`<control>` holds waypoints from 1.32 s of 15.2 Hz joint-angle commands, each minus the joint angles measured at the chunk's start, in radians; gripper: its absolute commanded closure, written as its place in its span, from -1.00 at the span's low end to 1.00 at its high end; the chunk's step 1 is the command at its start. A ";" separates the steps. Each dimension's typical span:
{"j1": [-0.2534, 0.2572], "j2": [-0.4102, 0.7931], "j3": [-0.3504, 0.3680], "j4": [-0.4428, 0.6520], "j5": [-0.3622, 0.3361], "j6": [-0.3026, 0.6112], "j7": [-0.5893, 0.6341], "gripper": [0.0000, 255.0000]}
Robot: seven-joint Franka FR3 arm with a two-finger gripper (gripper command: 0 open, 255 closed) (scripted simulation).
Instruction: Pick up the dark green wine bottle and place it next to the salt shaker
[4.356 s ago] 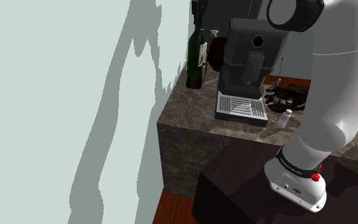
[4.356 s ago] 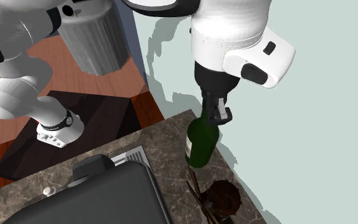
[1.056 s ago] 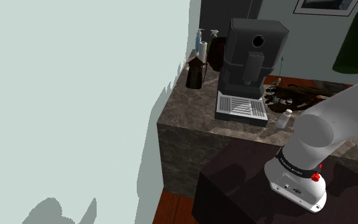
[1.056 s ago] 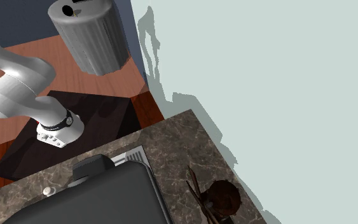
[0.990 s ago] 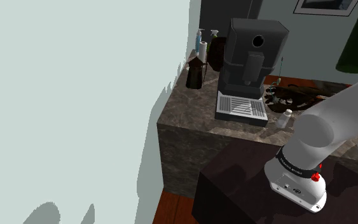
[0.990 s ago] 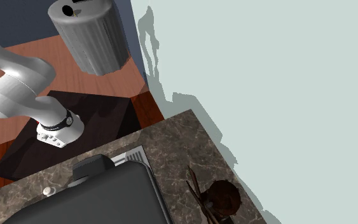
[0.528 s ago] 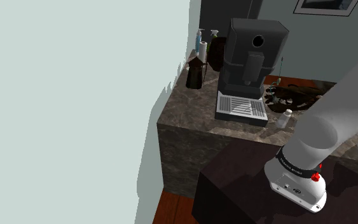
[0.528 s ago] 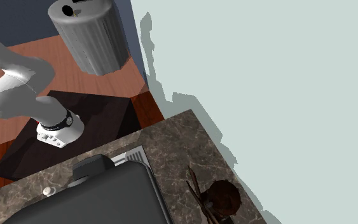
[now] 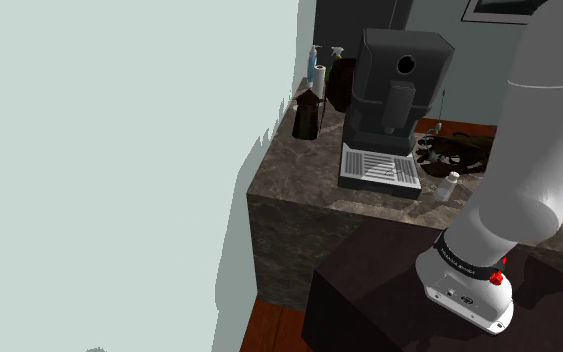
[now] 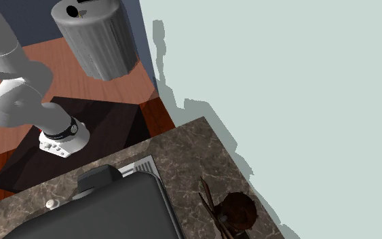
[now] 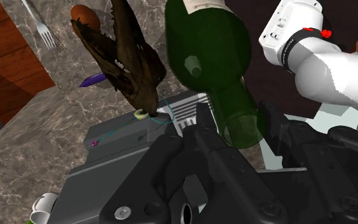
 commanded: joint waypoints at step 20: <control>0.145 0.326 -0.230 -0.578 0.116 0.271 -0.206 1.00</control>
